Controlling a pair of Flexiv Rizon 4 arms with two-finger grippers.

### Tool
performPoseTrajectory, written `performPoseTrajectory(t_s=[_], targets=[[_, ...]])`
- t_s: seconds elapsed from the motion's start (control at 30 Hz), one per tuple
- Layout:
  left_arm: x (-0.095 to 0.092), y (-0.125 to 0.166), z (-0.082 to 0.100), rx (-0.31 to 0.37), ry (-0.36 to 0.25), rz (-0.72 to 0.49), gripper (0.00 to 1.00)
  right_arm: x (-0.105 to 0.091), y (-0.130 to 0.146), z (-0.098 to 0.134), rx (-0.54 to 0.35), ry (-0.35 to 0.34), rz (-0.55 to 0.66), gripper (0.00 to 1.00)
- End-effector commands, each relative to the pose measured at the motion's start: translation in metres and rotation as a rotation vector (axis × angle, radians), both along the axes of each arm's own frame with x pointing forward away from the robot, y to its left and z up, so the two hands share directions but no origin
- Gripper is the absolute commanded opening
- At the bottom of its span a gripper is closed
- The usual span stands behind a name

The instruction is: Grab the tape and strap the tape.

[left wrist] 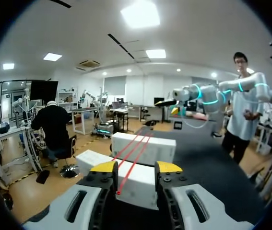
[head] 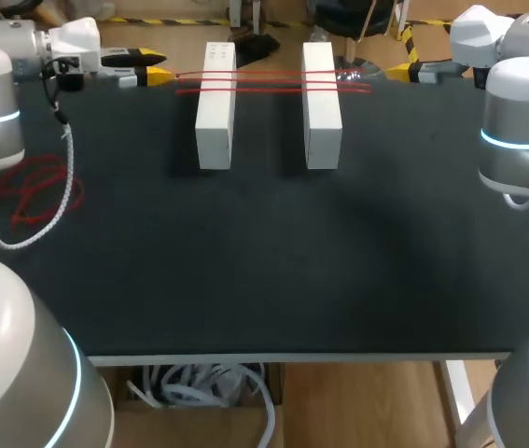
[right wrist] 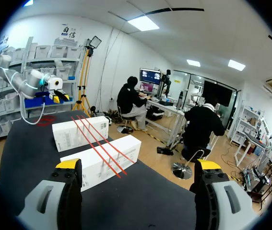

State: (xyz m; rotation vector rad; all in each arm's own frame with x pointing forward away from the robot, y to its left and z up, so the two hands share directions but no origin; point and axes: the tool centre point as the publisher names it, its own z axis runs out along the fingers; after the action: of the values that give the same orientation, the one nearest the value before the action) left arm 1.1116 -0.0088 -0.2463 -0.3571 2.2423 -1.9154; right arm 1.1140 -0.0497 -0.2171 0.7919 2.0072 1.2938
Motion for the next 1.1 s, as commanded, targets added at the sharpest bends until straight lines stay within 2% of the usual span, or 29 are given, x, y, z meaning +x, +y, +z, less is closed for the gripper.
performPoseTrajectory(t_s=[0.03, 0.17, 0.33, 0.5, 0.83, 1.1], targets=[[0.009, -0.002, -0.01, -0.013, 0.004, -0.065, 0.44, 0.0, 0.0, 0.0, -0.001, 0.002, 0.001, 1.0], [0.012, -0.003, -0.017, -0.017, 0.005, -0.075, 0.47, 0.0, 0.0, 0.0, -0.001, 0.002, 0.001, 1.0], [0.015, -0.003, -0.027, -0.024, 0.009, -0.081, 0.41, 0.0, 0.0, 0.0, -0.001, 0.002, 0.001, 1.0], [0.017, -0.004, -0.034, -0.031, 0.01, -0.086, 0.42, 0.0, 0.0, 0.0, -0.001, 0.002, 0.001, 1.0], [0.021, -0.007, -0.046, -0.039, 0.007, -0.104, 0.37, 0.0, 0.0, 0.0, -0.001, 0.002, 0.001, 1.0], [0.024, -0.008, -0.056, -0.048, 0.012, -0.111, 0.4, 0.0, 0.0, 0.0, -0.001, 0.002, 0.001, 1.0]])
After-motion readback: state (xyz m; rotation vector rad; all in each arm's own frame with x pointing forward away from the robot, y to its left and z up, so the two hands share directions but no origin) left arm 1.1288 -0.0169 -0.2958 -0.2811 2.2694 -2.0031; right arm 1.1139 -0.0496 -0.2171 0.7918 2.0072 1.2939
